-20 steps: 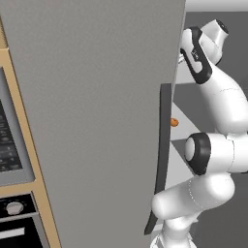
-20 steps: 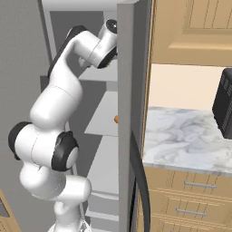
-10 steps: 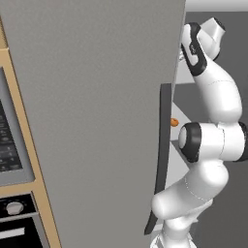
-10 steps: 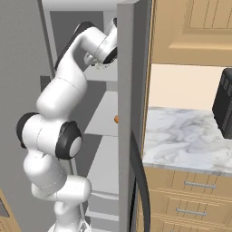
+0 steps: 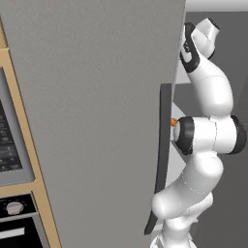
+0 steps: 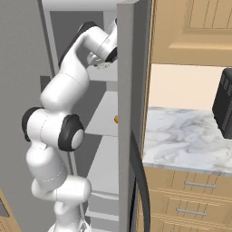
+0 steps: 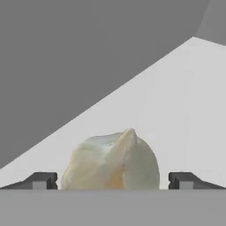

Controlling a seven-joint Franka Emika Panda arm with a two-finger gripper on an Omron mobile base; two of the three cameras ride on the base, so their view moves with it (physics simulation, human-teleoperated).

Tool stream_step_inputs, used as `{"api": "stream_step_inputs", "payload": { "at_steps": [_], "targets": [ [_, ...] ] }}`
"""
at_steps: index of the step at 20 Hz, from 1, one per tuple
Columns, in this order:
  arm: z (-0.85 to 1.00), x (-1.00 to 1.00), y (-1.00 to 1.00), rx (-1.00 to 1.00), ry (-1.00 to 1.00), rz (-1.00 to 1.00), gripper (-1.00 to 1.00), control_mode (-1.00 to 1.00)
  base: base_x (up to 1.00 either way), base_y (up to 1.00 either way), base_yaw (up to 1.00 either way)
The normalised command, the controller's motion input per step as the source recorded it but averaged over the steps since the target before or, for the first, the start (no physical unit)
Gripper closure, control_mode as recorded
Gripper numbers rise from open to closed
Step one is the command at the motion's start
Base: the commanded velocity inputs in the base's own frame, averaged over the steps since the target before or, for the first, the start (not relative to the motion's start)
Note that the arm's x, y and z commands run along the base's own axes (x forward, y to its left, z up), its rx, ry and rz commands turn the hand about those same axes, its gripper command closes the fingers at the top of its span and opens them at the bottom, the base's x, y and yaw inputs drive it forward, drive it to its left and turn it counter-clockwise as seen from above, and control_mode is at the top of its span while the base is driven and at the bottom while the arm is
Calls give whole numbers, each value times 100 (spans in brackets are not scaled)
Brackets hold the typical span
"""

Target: Take the tangerine, pear, and garlic from the freezer and place them in the bowl on the counter.

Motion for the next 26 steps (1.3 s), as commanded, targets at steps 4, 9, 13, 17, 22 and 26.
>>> {"api": "stream_step_inputs", "payload": {
  "at_steps": [4,9,13,17,22,26],
  "targets": [
    [-27,19,0,-6,2,0,-100,-100,0,0,0],
    [-43,16,21,-6,3,2,100,-100,0,0,0],
    [-32,15,29,-2,0,6,100,-100,0,0,0],
    [-12,-14,3,-2,-1,4,100,-100,0,0,0],
    [-10,-68,0,-3,-6,0,100,-100,0,0,0],
    [-31,-100,21,0,-12,2,100,-100,0,0,0]
  ]
}}
